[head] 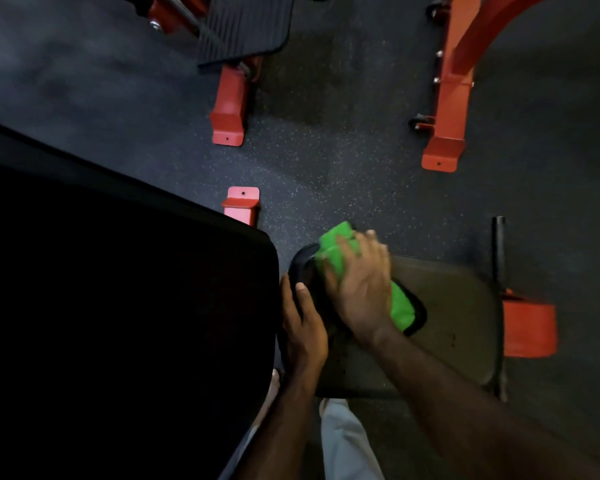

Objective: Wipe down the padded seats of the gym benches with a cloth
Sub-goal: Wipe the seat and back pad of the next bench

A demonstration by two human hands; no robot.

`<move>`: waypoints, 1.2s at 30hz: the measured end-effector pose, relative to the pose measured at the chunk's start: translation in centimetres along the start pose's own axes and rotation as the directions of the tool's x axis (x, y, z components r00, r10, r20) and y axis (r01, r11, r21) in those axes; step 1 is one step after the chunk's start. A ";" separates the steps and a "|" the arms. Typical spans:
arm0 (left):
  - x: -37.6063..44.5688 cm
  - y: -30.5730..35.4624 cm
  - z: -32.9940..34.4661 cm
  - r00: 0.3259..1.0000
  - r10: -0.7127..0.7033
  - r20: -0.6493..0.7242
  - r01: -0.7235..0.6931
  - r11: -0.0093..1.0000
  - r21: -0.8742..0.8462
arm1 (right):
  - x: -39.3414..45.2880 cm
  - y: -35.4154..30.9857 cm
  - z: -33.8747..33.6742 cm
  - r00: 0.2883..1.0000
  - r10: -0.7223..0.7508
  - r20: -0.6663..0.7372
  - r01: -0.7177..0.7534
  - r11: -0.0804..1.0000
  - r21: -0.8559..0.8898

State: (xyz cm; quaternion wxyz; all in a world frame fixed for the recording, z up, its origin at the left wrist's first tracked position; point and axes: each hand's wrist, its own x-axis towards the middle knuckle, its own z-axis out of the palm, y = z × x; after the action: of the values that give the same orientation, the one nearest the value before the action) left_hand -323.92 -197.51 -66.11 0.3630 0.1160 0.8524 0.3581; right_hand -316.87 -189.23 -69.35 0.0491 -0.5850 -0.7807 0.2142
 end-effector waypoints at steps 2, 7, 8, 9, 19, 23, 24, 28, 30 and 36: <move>0.2 0.2 0.0 1.000 -0.028 -0.003 0.028 0.999 -0.040 | -0.9 0.2 0.1 0.896 -0.427 0.123 0.433 0.901 -0.020; 0.1 0.4 -0.1 0.998 -0.057 0.015 0.058 0.995 -0.083 | 2.2 1.9 -0.9 0.997 -0.047 0.058 0.047 0.999 -0.002; 0.1 0.5 -0.1 0.999 -0.048 0.012 0.048 0.995 -0.083 | 1.9 0.6 -0.7 0.996 0.085 0.011 -0.085 0.996 0.031; 0.1 0.5 -0.2 0.999 -0.033 0.004 0.034 0.996 -0.080 | 1.2 -0.6 -0.3 0.998 0.060 -0.011 -0.060 0.997 0.042; 0.3 0.6 -0.3 1.000 0.002 0.001 -0.002 0.999 -0.045 | -0.1 -0.3 -0.1 0.992 0.086 -0.095 -0.075 0.991 0.110; 0.5 0.8 -0.2 1.000 0.002 0.015 -0.002 0.999 -0.040 | -2.4 3.3 -1.0 0.755 -0.639 0.147 0.648 0.762 -0.015; 0.5 0.6 -0.2 1.000 0.011 0.023 -0.010 0.999 -0.031 | -2.2 4.5 -1.3 0.803 -0.584 0.121 0.592 0.804 -0.047; 0.3 0.3 -0.1 0.998 0.044 0.042 -0.044 0.999 0.015 | -2.8 4.3 -1.2 0.961 0.212 -0.179 -0.192 0.974 0.119; 0.4 0.3 0.0 0.998 0.058 0.035 -0.059 0.997 0.041 | -4.3 2.9 -0.5 0.994 -0.030 -0.108 0.032 0.999 0.008; 0.5 0.0 -0.1 0.996 0.065 0.064 -0.071 0.993 0.093 | -3.4 7.7 -2.3 0.995 0.006 -0.099 -0.010 0.999 -0.043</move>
State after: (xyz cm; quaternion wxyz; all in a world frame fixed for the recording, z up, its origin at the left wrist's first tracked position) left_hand -324.35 -197.30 -66.35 0.3702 0.1728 0.8528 0.3254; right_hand -308.20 -190.02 -69.71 0.0741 -0.5991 -0.7793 0.1683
